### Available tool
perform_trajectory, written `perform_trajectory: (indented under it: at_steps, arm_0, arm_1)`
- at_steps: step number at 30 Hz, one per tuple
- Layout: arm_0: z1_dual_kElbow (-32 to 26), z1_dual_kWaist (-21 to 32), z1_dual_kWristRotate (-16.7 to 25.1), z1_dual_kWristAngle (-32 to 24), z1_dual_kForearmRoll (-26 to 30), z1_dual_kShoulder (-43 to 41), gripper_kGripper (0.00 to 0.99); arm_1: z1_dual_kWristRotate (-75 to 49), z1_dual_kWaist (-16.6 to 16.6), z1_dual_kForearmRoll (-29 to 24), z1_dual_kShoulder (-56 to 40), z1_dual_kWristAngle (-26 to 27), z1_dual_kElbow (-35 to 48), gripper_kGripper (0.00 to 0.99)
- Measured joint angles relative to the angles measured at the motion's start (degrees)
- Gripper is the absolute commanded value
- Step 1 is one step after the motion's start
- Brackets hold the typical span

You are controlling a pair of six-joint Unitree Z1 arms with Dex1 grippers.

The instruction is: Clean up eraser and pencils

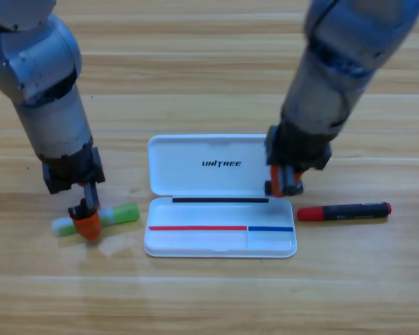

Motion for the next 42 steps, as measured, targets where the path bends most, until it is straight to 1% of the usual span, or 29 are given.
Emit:
perform_trajectory:
  at_steps: [3, 7, 14, 16, 19, 22, 23, 24, 25, 26, 27, 28, 30, 32, 35, 38, 42]
  arm_0:
    - [1.48, 0.06, 0.11, 0.0, -1.62, 0.01, 0.989]
    - [1.93, 0.06, 0.83, 0.0, -1.97, 0.09, 0.989]
    - [2.96, 0.09, 1.05, -0.09, -3.42, 0.12, 0.968]
    - [3.5, 0.1, 1.08, -0.31, -4.1, 0.17, 0.956]
    - [3.98, 0.1, 1.1, -0.64, -4.65, 0.38, 0.917]
    - [4.42, 0.11, 1.14, -0.87, -5.02, 0.62, 0.827]
    - [4.46, 0.11, 1.14, -0.97, -5.19, 0.62, 0.782]
    - [4.5, 0.11, 1.15, -1.1, -5.33, 0.62, 0.727]
    - [4.55, 0.11, 1.25, -1.35, -5.37, 0.62, 0.67]
    - [4.58, 0.11, 1.41, -1.49, -5.45, 0.62, 0.607]
    - [4.61, 0.11, 1.64, -1.68, -5.47, 0.62, 0.529]
    - [4.62, 0.11, 2.0, -1.97, -5.48, 0.63, 0.445]
    - [4.67, 0.11, 3.0, -2.55, -5.49, 0.63, 0.255]
    - [4.69, 0.11, 4.55, -3.21, -5.51, 0.68, 0.0]
    - [4.7, 0.11, 6.34, -4.07, -5.51, 0.68, 0.0]
    - [4.7, 0.11, 6.45, -4.07, -5.59, 0.66, 0.0]
    - [4.74, 0.11, 6.82, -3.59, -5.59, 0.08, 0.0]
  arm_1:
    - [-0.14, 0.49, 0.74, 2.91, 0.13, -0.99, 0.0]
    - [-0.14, 0.72, 0.91, 5.23, 1.03, -1.34, 0.0]
    - [0.04, 1.39, 2.8, 5.43, 5.12, -1.37, 0.0]
    - [0.26, 1.69, 2.84, 5.43, 5.33, -1.37, 0.0]
    - [0.36, 2.02, 2.84, 5.43, 5.34, -1.37, 0.0]
    - [0.44, 2.21, 2.84, 5.43, 5.4, -1.37, 0.0]
    - [0.53, 2.23, 2.84, 5.43, 5.4, -1.37, 0.101]
    - [0.58, 2.25, 2.84, 5.43, 5.4, -1.37, 0.261]
    - [0.58, 2.26, 2.84, 5.43, 5.4, -1.39, 0.451]
    - [0.58, 2.27, 2.84, 5.45, 5.4, -1.43, 0.62]
    - [0.59, 2.27, 2.84, 5.45, 5.4, -1.44, 0.752]
    - [0.64, 2.27, 2.84, 5.46, 5.39, -1.44, 0.821]
    - [1.02, 2.27, 2.84, 5.51, 5.27, -1.45, 0.862]
    - [1.99, 2.27, 2.84, 5.51, 5.15, -1.45, 0.92]
    - [2.43, 2.27, 2.85, 5.49, 4.7, -1.46, 0.977]
    - [2.44, 2.27, 2.92, 4.83, 4.51, -0.52, 0.99]
    - [2.44, 2.2, 3.14, -0.07, 4.5, 5.42, 0.99]
